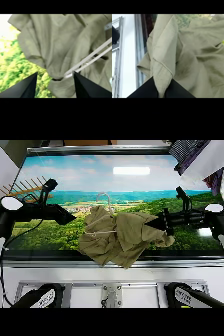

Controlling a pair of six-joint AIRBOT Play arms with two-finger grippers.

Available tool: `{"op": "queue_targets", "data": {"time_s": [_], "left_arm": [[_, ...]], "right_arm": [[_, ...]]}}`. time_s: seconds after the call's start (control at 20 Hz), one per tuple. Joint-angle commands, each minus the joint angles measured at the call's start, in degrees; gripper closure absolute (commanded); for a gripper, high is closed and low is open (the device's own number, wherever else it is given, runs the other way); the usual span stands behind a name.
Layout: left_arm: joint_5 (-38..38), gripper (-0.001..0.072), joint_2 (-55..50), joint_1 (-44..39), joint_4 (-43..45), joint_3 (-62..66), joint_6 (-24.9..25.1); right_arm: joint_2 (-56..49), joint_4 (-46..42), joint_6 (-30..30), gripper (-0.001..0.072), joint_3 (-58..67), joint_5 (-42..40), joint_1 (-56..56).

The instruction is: Fold the clothes and pants, and hang the long-sleeved shirts on hangers.

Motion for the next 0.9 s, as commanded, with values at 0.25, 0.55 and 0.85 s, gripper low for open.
{"op": "queue_targets", "data": {"time_s": [0.25,0.55,0.85], "left_arm": [[7.8,0.0251,9.2,-22.3,22.5,-4.1,-31.4],[22.7,0.0251,4.4,-43.6,22.5,-14.3,-44.8],[25.7,0.0001,-2.9,-52.4,23.0,-14.1,-52.8]], "right_arm": [[6.9,6.5,5.4,0.0706,1.0,-12.9,0.0],[10.3,6.5,6.6,0.0706,1.0,-15.5,0.0],[10.6,6.5,6.9,0.0705,1.0,-15.7,0.0]]}}
